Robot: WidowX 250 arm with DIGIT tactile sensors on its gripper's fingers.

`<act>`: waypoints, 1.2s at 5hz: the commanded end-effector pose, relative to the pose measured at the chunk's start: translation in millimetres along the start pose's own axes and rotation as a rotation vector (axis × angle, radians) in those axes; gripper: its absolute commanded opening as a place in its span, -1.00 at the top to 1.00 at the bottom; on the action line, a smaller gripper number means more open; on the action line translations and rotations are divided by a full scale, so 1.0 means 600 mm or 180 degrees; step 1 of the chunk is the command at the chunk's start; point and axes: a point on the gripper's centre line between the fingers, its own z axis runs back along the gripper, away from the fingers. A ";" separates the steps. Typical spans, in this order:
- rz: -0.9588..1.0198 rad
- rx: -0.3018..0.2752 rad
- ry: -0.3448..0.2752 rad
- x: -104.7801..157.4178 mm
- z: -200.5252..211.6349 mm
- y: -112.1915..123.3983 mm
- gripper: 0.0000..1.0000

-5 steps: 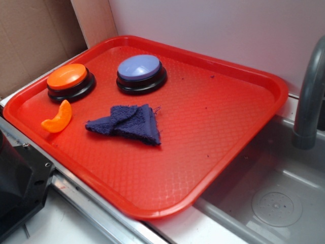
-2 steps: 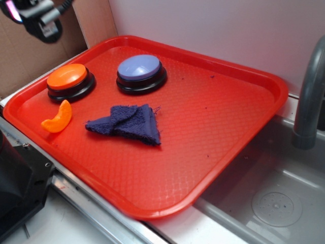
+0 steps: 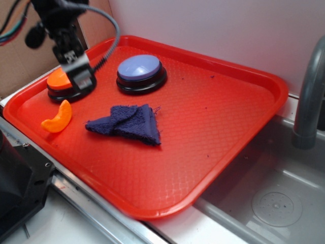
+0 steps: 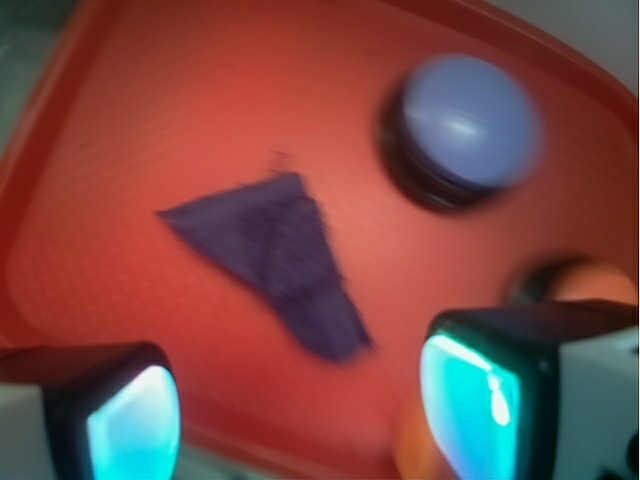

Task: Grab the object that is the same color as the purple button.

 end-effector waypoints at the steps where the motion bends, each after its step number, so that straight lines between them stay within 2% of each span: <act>1: -0.0185 -0.0212 -0.0003 0.012 -0.098 0.025 -1.00; 2: -0.0257 -0.0139 0.0130 0.010 -0.130 0.035 -1.00; 3: -0.0508 -0.0135 0.0219 0.005 -0.161 0.027 -1.00; 4: -0.0678 -0.0199 0.0210 0.004 -0.167 0.022 -0.50; 5: -0.0652 -0.0187 0.0284 0.005 -0.166 0.020 1.00; 6: -0.0646 -0.0167 0.0323 0.006 -0.165 0.017 1.00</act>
